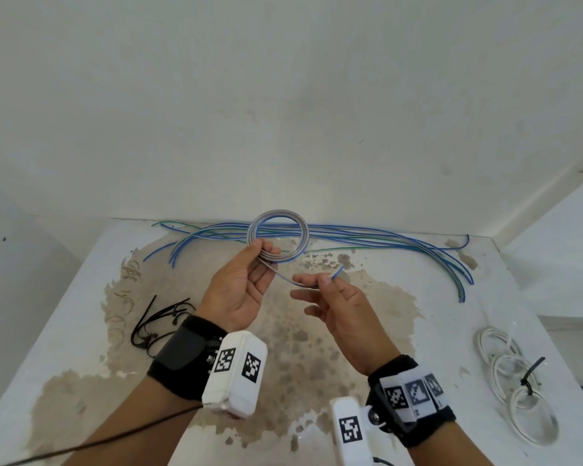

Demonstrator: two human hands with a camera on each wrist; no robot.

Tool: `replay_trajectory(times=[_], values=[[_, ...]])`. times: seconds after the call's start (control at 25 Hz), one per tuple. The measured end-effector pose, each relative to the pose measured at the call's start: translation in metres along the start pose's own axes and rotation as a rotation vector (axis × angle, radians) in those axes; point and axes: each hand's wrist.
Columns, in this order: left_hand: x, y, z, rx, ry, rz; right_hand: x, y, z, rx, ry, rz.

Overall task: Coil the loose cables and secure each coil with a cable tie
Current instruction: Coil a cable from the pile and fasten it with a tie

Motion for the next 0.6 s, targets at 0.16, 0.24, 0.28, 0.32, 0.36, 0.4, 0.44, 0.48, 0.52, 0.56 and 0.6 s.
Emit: replay_trajectory(times=[0.16, 0.24, 0.28, 0.32, 0.36, 0.4, 0.44, 0.48, 0.52, 0.56, 0.6], values=[[0.005, 0.001, -0.013, 0.041, 0.01, -0.018, -0.005, 0.005, -0.003, -0.106, -0.053, 0.015], [0.008, -0.001, -0.02, 0.041, 0.017, -0.028, -0.008, 0.004, -0.001, -0.122, -0.068, 0.029], [0.01, -0.002, -0.023, 0.035, 0.021, -0.037, -0.01, 0.003, 0.0, -0.13, -0.072, 0.036], [0.011, -0.003, -0.026, 0.029, 0.025, -0.045, -0.012, 0.0, 0.001, -0.133, -0.074, 0.042], [0.012, -0.004, -0.028, 0.023, 0.029, -0.045, -0.014, -0.001, 0.002, -0.117, -0.073, 0.046], [0.011, -0.005, -0.029, 0.024, 0.033, -0.033, -0.015, -0.002, 0.003, -0.079, -0.066, 0.045], [0.009, -0.005, -0.028, 0.038, 0.032, -0.002, -0.014, -0.003, 0.004, -0.005, -0.044, 0.027], [0.005, -0.005, -0.026, 0.072, 0.026, 0.043, -0.012, -0.004, 0.006, 0.094, -0.016, -0.008], [0.0, -0.005, -0.023, 0.119, 0.019, 0.093, -0.008, -0.007, 0.009, 0.171, 0.011, -0.052], [-0.005, -0.006, -0.021, 0.167, 0.012, 0.139, -0.003, -0.008, 0.013, 0.193, 0.035, -0.098], [-0.011, -0.006, -0.018, 0.21, 0.001, 0.178, 0.001, -0.01, 0.016, 0.154, 0.054, -0.136]])
Point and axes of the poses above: each hand's wrist, its own x-axis towards the middle knuckle, its own y-axis out of the palm, z = x × y, and after that the axes turned 9 degrees about y, right-handed
